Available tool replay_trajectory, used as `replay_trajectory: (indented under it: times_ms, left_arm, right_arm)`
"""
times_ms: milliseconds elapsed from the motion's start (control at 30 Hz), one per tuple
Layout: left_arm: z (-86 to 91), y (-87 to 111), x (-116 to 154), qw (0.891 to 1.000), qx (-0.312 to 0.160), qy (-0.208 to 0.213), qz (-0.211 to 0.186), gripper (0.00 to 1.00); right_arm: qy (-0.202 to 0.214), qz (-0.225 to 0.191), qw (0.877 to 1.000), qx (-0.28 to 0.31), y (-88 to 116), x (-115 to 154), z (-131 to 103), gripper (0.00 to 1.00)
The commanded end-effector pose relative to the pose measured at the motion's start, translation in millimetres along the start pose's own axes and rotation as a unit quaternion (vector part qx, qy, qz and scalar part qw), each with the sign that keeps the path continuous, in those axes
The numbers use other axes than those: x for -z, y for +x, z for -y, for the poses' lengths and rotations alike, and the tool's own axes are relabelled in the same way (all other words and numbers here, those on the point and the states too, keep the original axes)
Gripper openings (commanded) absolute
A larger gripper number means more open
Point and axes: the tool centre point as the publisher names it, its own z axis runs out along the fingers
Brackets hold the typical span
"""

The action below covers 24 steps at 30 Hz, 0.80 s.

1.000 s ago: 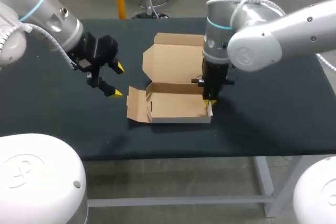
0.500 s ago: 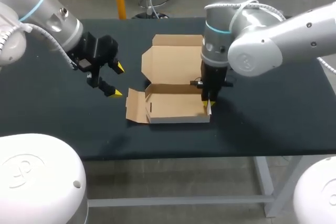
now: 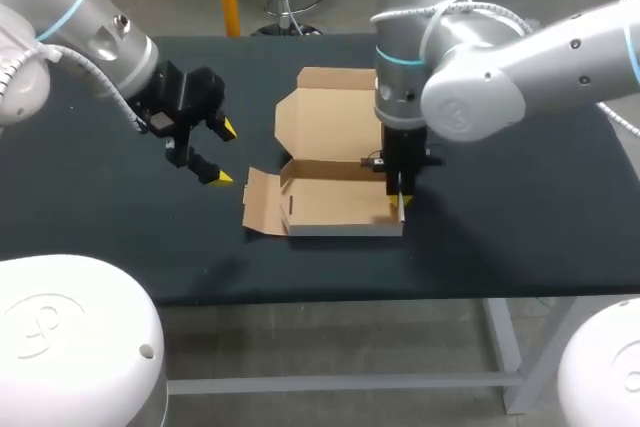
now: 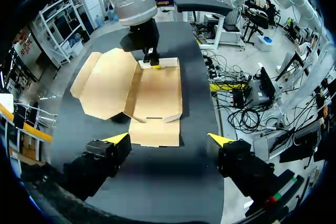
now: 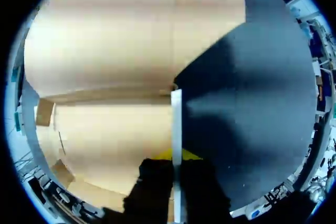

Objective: Assemble the packaging by folding the flat box into shape, placing the metal phone stand inside, and closing the box properly

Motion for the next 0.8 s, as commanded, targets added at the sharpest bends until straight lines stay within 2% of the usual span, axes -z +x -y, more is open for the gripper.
replay_trajectory:
  times_ms: [33,200,400,633,800]
  left_arm:
    - [0.3,0.6,0,1.0,0.0,-0.002,0.0,1.0]
    - [0.3,0.6,0,1.0,0.0,-0.002,0.0,1.0]
    - [0.3,0.6,0,1.0,0.0,-0.002,0.0,1.0]
    - [0.3,0.6,0,1.0,0.0,-0.002,0.0,1.0]
    - [0.3,0.6,0,1.0,0.0,-0.002,0.0,1.0]
  right_arm:
    - [0.019,0.034,0.999,-0.009,2,-1,-5,0.0]
    - [0.031,0.074,0.996,-0.045,-6,0,-8,0.0]
    - [0.03,0.1,0.993,-0.055,-11,1,-7,0.0]
    - [0.024,0.098,0.994,-0.044,-12,-1,-6,0.0]
    - [0.002,0.044,0.999,-0.027,-14,3,-3,0.0]
